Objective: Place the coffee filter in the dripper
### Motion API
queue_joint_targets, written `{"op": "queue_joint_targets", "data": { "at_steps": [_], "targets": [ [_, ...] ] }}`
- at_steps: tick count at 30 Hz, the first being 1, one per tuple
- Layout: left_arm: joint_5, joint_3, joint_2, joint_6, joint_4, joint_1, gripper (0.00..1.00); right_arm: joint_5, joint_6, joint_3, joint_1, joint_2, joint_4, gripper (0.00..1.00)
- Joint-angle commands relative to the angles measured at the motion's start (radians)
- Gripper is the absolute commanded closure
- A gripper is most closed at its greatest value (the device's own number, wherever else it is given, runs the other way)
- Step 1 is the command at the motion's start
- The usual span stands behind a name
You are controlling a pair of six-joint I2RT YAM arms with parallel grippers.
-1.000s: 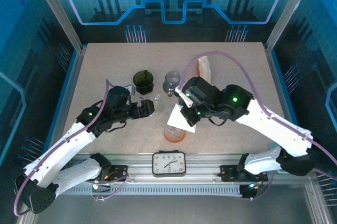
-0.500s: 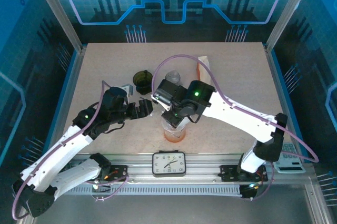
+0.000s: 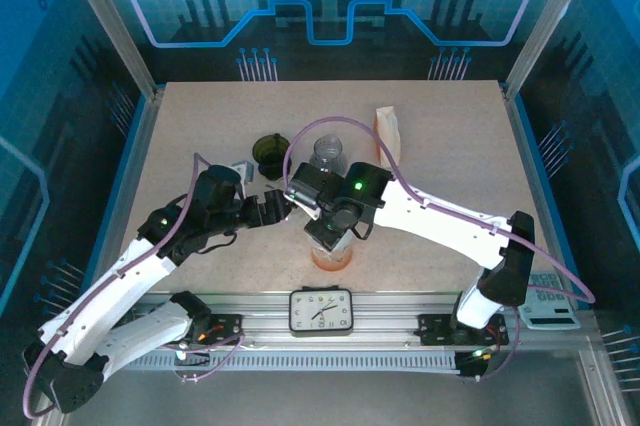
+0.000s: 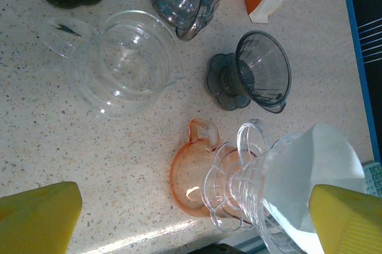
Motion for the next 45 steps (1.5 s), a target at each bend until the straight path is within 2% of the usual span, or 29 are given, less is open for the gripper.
{"op": "queue_joint_targets", "data": {
  "at_steps": [1,4,6,12,15,19,23,28,33,36,45],
  "targets": [
    [0.025,-0.008,-0.012,-0.017,0.0,0.009,0.01,-0.025,0.018,-0.027,0.013,0.001,0.031,1.0],
    [0.027,-0.005,-0.013,-0.02,-0.001,0.01,0.01,-0.024,0.022,-0.039,0.013,-0.004,0.039,1.0],
    [0.028,-0.005,-0.012,-0.021,-0.001,0.009,0.01,-0.028,0.026,-0.038,0.013,-0.009,0.041,0.95],
    [0.071,-0.01,-0.005,-0.027,0.026,0.011,0.01,-0.017,0.037,-0.054,0.014,-0.069,0.069,0.68],
    [0.103,-0.012,0.004,-0.028,0.048,0.013,0.02,-0.011,0.044,-0.069,0.012,-0.112,0.085,0.58],
    [0.177,-0.004,0.034,-0.016,0.085,0.018,0.1,0.01,0.065,-0.101,0.009,-0.169,0.099,0.46],
    [0.293,0.018,0.098,0.001,0.126,0.018,0.2,0.024,0.116,-0.174,-0.03,-0.246,0.138,0.39],
    [0.381,0.052,0.173,0.019,0.128,0.01,0.36,0.015,0.167,-0.252,-0.138,-0.299,0.159,0.38],
    [0.393,0.07,0.208,0.044,0.114,-0.027,0.36,0.014,0.162,-0.293,-0.204,-0.286,0.162,0.46],
    [0.395,0.063,0.217,0.04,0.117,-0.028,0.38,0.012,0.152,-0.308,-0.215,-0.269,0.175,0.53],
    [0.415,0.019,0.245,-0.002,0.186,-0.029,0.53,-0.013,0.134,-0.342,-0.214,-0.234,0.217,0.72]
  ]
}}
